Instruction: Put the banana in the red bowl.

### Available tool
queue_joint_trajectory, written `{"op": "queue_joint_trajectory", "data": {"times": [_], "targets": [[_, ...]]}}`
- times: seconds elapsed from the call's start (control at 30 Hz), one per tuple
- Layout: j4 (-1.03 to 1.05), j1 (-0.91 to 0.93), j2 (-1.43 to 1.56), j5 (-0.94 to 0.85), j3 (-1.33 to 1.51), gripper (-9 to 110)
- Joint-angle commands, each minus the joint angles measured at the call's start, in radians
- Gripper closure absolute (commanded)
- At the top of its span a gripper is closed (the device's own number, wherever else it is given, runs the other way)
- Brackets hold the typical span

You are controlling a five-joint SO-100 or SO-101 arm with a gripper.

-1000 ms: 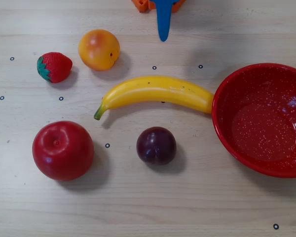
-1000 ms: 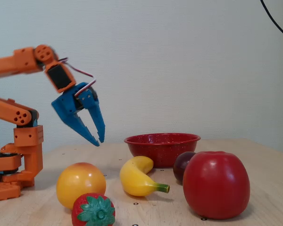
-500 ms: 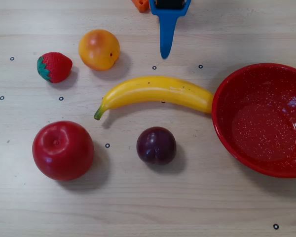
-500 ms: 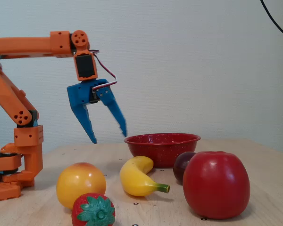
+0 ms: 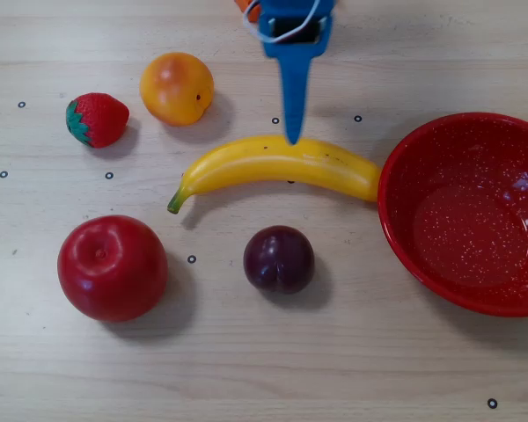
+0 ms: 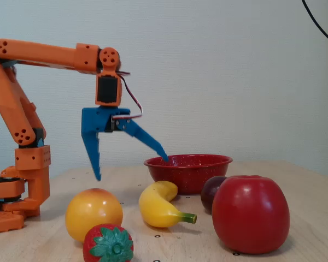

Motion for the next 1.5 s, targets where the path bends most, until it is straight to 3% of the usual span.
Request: {"op": "queue_joint_trajectory", "data": {"times": [0.0, 0.23, 1.47], "targets": [[0.008, -0.023, 0.009, 0.038, -0.107, 44], [-0.057, -0.038, -0.100, 0.049, -0.124, 35], [-0.316, 0.025, -0.462, 0.040, -0.232, 35]]}}
